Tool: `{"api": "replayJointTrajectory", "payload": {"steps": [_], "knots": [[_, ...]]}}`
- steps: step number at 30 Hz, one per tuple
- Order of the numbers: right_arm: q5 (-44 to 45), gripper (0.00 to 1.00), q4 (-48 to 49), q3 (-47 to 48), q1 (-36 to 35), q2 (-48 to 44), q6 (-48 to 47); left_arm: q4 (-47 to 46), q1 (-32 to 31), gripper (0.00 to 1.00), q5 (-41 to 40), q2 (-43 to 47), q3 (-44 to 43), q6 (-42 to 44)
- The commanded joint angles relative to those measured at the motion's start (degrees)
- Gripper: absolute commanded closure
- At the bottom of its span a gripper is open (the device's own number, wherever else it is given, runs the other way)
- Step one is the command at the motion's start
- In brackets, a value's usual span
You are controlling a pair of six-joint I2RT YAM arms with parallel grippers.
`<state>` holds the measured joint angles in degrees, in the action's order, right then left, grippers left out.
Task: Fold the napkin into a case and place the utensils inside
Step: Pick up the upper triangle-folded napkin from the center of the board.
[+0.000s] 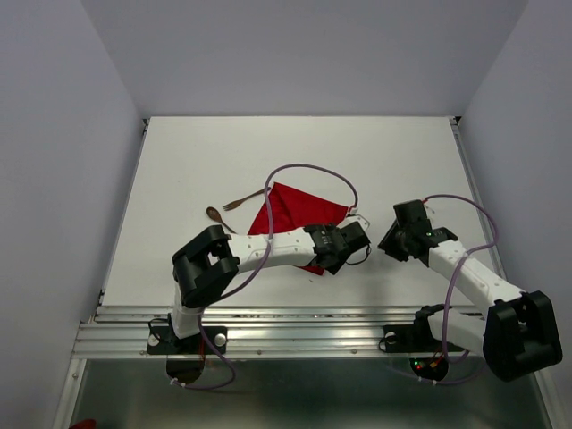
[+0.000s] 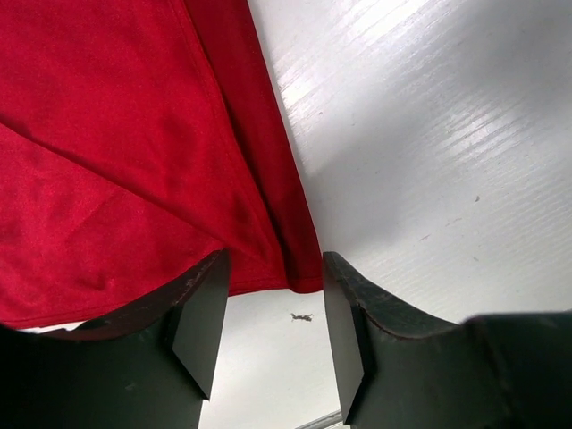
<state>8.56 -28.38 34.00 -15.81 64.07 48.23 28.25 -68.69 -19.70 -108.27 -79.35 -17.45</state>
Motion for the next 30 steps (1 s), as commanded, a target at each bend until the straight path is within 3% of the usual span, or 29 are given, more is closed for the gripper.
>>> {"api": "replayJointTrajectory", "payload": {"steps": [1,16,19,22,24,25,26,28,30], "knots": [[1.6,0.64,-0.8,1.4,0.3,-1.5,0.1,-0.8,-0.3,0.42,0.5,-0.7,1.1,-0.4],[1.7,0.64,-2.2,2.5,0.3,-1.8,-0.2,-4.7,-0.4,0.48,1.2,-7.6,3.9,-0.3],[1.9,0.64,-2.6,2.8,0.3,-1.8,-0.2,-5.4,-0.3,0.62,1.2,-7.8,4.6,0.3],[2.0,0.64,-2.9,3.3,0.3,-2.2,-0.2,-6.5,-0.2,0.69,2.1,-7.9,5.1,2.7],[2.1,0.64,-3.6,3.5,0.3,-2.7,-0.1,-7.4,-0.2,0.88,4.1,-7.5,5.6,5.0],[2.0,0.64,-3.6,3.5,0.3,-3.1,-0.1,-7.7,-0.1,0.88,4.1,-7.2,5.6,5.7],[1.6,0.64,-3.5,3.6,0.3,-3.7,-0.1,-7.8,-0.1,1.0,4.9,-6.9,5.9,6.6],[0.9,0.63,-3.6,3.5,0.3,-4.0,-0.2,-8.4,0.0,1.0,6.0,-5.3,6.1,7.4],[-1.2,0.57,-3.5,3.8,0.3,-3.4,-0.8,-8.9,0.0,1.0,7.8,-3.8,6.8,8.1]]}}
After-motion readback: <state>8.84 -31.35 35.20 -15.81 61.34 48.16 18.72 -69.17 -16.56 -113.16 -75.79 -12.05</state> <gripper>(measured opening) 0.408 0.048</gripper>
